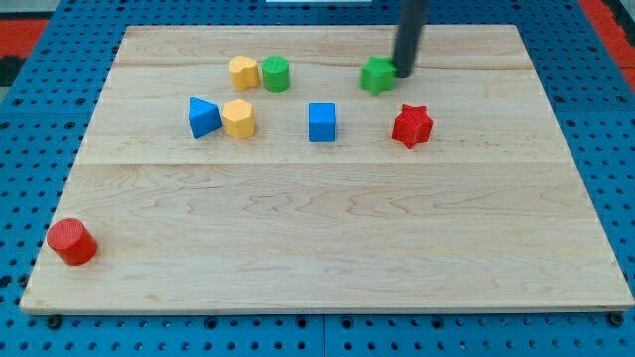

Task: Move the green star into the green circle

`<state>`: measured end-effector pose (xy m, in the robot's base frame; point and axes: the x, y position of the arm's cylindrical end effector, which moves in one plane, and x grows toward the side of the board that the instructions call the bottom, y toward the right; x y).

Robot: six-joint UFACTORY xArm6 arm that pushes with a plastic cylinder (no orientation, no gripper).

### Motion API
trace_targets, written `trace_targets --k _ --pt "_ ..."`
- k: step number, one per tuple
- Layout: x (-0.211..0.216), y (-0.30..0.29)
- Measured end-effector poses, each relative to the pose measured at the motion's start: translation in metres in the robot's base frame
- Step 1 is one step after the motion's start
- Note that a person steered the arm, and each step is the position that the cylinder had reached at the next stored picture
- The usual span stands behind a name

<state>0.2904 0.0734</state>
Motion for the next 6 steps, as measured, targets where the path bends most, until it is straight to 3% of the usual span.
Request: trace_targets --k 1,2,3,6 --pt "0.004 -0.061" --pt "0.009 -0.016" --pt "0.039 -0.03" --pt "0.03 -0.058"
